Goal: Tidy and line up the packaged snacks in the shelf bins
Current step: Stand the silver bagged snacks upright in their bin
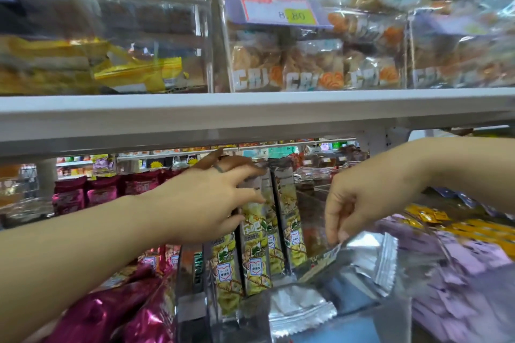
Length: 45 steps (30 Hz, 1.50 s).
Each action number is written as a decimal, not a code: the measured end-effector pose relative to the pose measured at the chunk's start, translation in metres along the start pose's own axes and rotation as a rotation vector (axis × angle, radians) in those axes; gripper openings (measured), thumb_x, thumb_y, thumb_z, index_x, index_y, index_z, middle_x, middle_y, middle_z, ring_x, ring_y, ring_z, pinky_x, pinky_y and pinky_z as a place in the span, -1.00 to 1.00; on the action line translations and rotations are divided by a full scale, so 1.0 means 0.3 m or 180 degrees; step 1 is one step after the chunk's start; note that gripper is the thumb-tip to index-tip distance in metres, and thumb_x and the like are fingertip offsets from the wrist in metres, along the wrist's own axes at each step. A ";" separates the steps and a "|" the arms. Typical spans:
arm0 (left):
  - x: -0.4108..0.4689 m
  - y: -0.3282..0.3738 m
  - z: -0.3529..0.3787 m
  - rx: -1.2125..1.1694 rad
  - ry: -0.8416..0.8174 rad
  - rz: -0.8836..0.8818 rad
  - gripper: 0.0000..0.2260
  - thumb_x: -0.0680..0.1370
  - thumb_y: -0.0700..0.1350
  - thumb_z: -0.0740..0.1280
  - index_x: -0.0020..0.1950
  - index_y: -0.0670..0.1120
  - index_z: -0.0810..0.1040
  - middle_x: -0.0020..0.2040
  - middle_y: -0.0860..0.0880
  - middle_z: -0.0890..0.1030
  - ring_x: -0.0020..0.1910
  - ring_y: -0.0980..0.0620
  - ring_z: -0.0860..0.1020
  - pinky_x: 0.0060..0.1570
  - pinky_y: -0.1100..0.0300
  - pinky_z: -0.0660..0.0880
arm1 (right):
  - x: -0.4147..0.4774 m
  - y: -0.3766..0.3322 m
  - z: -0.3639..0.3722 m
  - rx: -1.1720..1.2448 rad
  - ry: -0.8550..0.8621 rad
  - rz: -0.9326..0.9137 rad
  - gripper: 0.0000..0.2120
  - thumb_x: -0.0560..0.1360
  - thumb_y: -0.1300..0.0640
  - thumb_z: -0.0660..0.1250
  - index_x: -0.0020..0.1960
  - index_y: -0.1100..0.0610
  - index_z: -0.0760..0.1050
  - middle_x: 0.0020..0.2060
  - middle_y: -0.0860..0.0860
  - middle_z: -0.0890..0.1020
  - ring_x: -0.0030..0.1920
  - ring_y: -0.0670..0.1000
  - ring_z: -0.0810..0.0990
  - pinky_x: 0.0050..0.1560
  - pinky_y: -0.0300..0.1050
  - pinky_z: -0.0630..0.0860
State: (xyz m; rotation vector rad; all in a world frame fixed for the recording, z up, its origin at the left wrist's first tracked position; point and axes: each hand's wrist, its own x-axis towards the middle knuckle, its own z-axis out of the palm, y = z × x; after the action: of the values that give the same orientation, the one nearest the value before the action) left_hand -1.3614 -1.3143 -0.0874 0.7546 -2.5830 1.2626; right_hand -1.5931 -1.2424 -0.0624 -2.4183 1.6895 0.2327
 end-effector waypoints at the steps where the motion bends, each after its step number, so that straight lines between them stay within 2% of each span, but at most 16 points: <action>1: -0.001 -0.004 0.006 -0.0024 -0.0251 -0.0104 -0.62 0.61 0.13 0.10 0.43 0.27 0.21 0.54 0.11 0.05 0.45 0.02 0.24 0.40 0.04 0.18 | -0.011 0.003 -0.006 0.0204 -0.0045 -0.0009 -0.79 0.52 0.18 0.35 0.14 0.10 0.61 -0.28 -0.30 0.62 -0.22 -0.36 0.53 -0.21 -0.52 0.36; 4: -0.004 -0.007 -0.003 -0.0092 -0.0507 -0.0078 -0.58 0.62 0.13 0.07 0.47 0.28 0.09 0.55 0.12 -0.06 0.48 0.02 0.17 0.41 0.07 0.14 | -0.027 0.015 -0.002 0.0381 -0.0272 0.0013 -0.67 0.47 0.37 0.36 0.19 0.14 0.57 -0.07 -0.02 0.68 -0.07 -0.13 0.59 -0.16 -0.40 0.45; 9: -0.002 -0.010 0.000 -0.0207 -0.0568 -0.0064 -0.59 0.62 0.11 0.09 0.46 0.27 0.12 0.55 0.12 -0.04 0.47 0.02 0.18 0.37 0.07 0.22 | 0.004 0.011 0.047 -0.0238 0.0174 0.0147 -0.65 0.39 0.40 0.36 0.09 0.07 0.62 -0.16 -0.01 0.67 -0.21 -0.10 0.58 -0.01 -0.06 0.59; 12: 0.003 -0.018 0.010 -0.0282 -0.0529 -0.0041 -0.60 0.61 0.11 0.10 0.46 0.25 0.16 0.55 0.12 -0.02 0.49 0.02 0.13 0.39 0.06 0.21 | -0.005 -0.008 0.033 -0.0104 0.0628 0.0117 -0.89 0.46 0.21 0.40 -0.07 0.04 0.61 -0.26 -0.10 0.65 -0.31 -0.23 0.56 -0.20 -0.34 0.51; 15: 0.003 -0.026 0.023 -0.0297 -0.0446 -0.0045 -0.60 0.61 0.10 0.10 0.46 0.23 0.19 0.55 0.14 -0.02 0.51 0.07 0.01 0.46 0.05 0.08 | 0.002 -0.001 0.020 -0.0070 0.1329 0.0110 -0.90 0.49 0.12 0.38 -0.18 -0.05 0.52 -0.40 -0.15 0.58 -0.44 -0.24 0.47 -0.33 -0.36 0.40; 18: 0.004 -0.028 0.027 -0.0286 -0.0385 -0.0062 -0.61 0.61 0.09 0.10 0.45 0.23 0.20 0.55 0.13 -0.02 0.50 0.06 0.03 0.43 0.08 0.07 | 0.032 0.003 0.027 0.0695 0.1854 0.0247 -0.94 0.53 0.19 0.31 -0.06 0.17 0.54 -0.57 -0.14 0.52 -0.61 -0.23 0.42 -0.55 -0.42 0.28; 21: 0.005 -0.028 0.028 -0.0314 -0.0365 -0.0086 -0.61 0.62 0.08 0.10 0.45 0.24 0.19 0.54 0.14 -0.02 0.47 0.05 0.10 0.38 0.13 0.13 | 0.073 -0.013 0.033 0.1852 0.2235 0.0442 -0.87 0.54 0.21 0.24 -0.11 0.27 0.48 -0.51 0.08 0.57 -0.69 -0.14 0.38 -0.68 -0.34 0.21; 26: 0.004 -0.040 0.046 -0.0432 -0.0219 -0.0033 -0.63 0.61 0.06 0.13 0.42 0.22 0.25 0.50 0.10 0.05 0.43 0.04 0.17 0.35 0.16 0.20 | 0.193 -0.017 0.047 0.2556 0.2335 0.0651 -0.79 0.56 0.11 0.18 -0.21 0.17 0.42 -0.69 -0.02 0.38 -0.68 -0.11 0.28 -0.50 -0.24 0.25; 28: 0.003 -0.044 0.055 -0.0519 -0.0221 -0.0011 -0.63 0.60 0.05 0.14 0.41 0.21 0.27 0.49 0.09 0.07 0.42 0.03 0.21 0.34 0.15 0.25 | 0.229 -0.019 0.044 0.3012 0.2242 0.0445 -0.84 0.57 0.13 0.22 -0.15 0.17 0.44 -0.61 -0.01 0.43 -0.63 -0.10 0.34 -0.47 -0.23 0.26; 30: 0.002 -0.053 0.057 -0.0593 -0.0244 -0.0031 -0.64 0.59 0.04 0.15 0.40 0.20 0.29 0.48 0.10 0.07 0.36 0.03 0.28 0.28 0.15 0.32 | 0.245 -0.020 0.032 0.3526 0.1706 0.0120 -0.81 0.51 0.09 0.34 -0.02 0.22 0.47 -0.37 0.06 0.52 -0.49 -0.05 0.49 -0.43 -0.26 0.39; 33: 0.001 -0.064 0.059 -0.0637 -0.0219 -0.0075 -0.67 0.59 0.03 0.17 0.36 0.19 0.33 0.46 0.12 0.10 0.14 0.11 0.34 0.20 0.16 0.35 | 0.254 -0.001 0.024 0.3138 0.1200 -0.0180 -0.65 0.45 0.21 0.41 0.20 0.18 0.44 -0.17 0.12 0.59 -0.26 0.03 0.57 -0.25 -0.22 0.52; 36: 0.004 -0.069 0.075 -0.0658 -0.0122 -0.0079 -0.65 0.59 0.02 0.17 0.39 0.17 0.32 0.44 0.13 0.11 -0.02 0.19 0.24 0.17 0.20 0.30 | 0.260 -0.012 0.017 0.1967 0.1536 -0.0015 -0.67 0.44 0.13 0.44 0.15 -0.02 0.44 -0.11 0.07 0.66 -0.22 0.01 0.62 -0.25 -0.33 0.52; 38: 0.007 -0.073 0.090 -0.0660 -0.0017 -0.0086 -0.64 0.59 0.02 0.17 0.40 0.17 0.31 0.44 0.12 0.13 0.04 0.18 0.26 0.21 0.19 0.28 | 0.275 -0.011 0.010 0.1908 0.1819 -0.0042 -0.72 0.42 0.11 0.46 0.06 -0.01 0.44 -0.25 0.02 0.68 -0.32 -0.06 0.65 -0.26 -0.31 0.57; 40: 0.009 -0.081 0.108 -0.0657 0.0165 -0.0068 -0.63 0.57 0.03 0.20 0.38 0.18 0.33 0.42 0.10 0.19 0.23 0.09 0.31 0.26 0.13 0.30 | 0.304 0.007 0.007 0.2088 0.2164 -0.0082 -0.76 0.41 0.11 0.48 0.00 0.09 0.47 -0.38 0.02 0.66 -0.39 -0.04 0.63 -0.27 -0.17 0.61; 42: 0.012 -0.085 0.124 -0.0623 0.0323 -0.0030 -0.63 0.54 0.02 0.23 0.35 0.16 0.37 0.37 0.06 0.27 0.32 0.01 0.29 0.28 0.05 0.35 | 0.329 0.026 0.008 0.2196 0.2470 -0.0022 -0.74 0.39 0.09 0.49 -0.02 0.14 0.48 -0.38 0.04 0.66 -0.40 0.00 0.64 -0.32 -0.14 0.59; 45: 0.018 -0.086 0.134 -0.0561 0.0409 -0.0014 -0.62 0.50 0.01 0.27 0.32 0.14 0.41 0.33 0.03 0.32 0.32 -0.02 0.29 0.27 0.03 0.37 | 0.360 0.033 0.019 0.2108 0.2299 0.0119 -0.75 0.44 0.05 0.44 -0.10 0.06 0.36 -0.33 0.09 0.66 -0.39 0.01 0.64 -0.30 -0.14 0.62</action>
State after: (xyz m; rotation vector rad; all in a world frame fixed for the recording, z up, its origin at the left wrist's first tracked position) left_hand -1.3501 -1.3607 -0.0930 0.6242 -2.5448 1.0287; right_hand -1.5658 -1.3428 -0.0936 -2.0389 1.6539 -1.1332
